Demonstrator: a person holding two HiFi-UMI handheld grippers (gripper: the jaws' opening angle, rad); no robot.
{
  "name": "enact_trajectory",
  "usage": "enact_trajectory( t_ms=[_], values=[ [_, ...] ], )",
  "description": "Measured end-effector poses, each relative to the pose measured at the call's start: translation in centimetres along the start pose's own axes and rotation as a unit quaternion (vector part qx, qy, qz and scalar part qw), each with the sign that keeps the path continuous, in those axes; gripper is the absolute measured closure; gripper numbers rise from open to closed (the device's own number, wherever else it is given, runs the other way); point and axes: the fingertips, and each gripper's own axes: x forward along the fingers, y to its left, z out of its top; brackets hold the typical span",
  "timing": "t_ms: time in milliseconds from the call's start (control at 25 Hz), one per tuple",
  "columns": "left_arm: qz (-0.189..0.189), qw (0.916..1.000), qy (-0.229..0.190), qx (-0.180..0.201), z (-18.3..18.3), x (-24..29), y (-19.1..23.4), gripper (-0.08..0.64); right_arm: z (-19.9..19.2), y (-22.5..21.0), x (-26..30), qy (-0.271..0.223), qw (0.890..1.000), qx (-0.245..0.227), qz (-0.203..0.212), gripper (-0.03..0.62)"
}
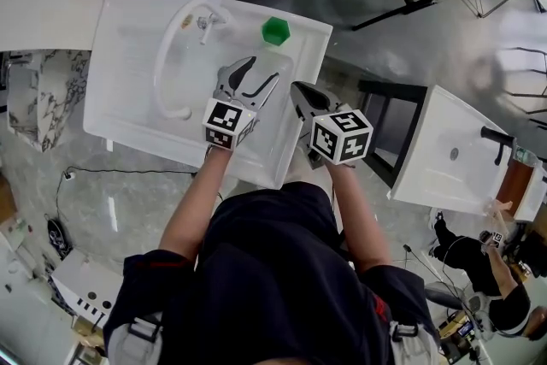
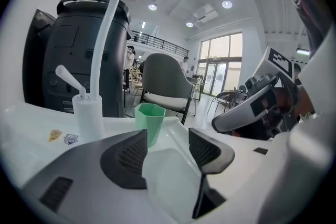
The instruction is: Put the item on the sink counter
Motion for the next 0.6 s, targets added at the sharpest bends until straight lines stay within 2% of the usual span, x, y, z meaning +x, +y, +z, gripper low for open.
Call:
enact_trajectory(
  t_ms=[240, 480, 600],
  values=[
    [-0.010, 0.9999, -0.005, 0.009, 0.8, -1.8, -1.7, 0.331, 1.2, 1.1, -1.2, -0.028, 1.000, -0.004, -0.008, 0.557],
    [-0.022, 0.9997, -0.011, 0.000, 1.2, -4.2, -3.1, 0.411, 1.3, 2.5, -2.5, -0.043, 0.999, -0.012, -0.014, 0.557],
    [-0.032, 0.9994, -0.015, 0.000, 1.4, -5.3, -3.9, 0.423, 1.0, 3.3, -3.0, -0.049, 0.999, -0.014, -0.017, 0.557]
  ],
)
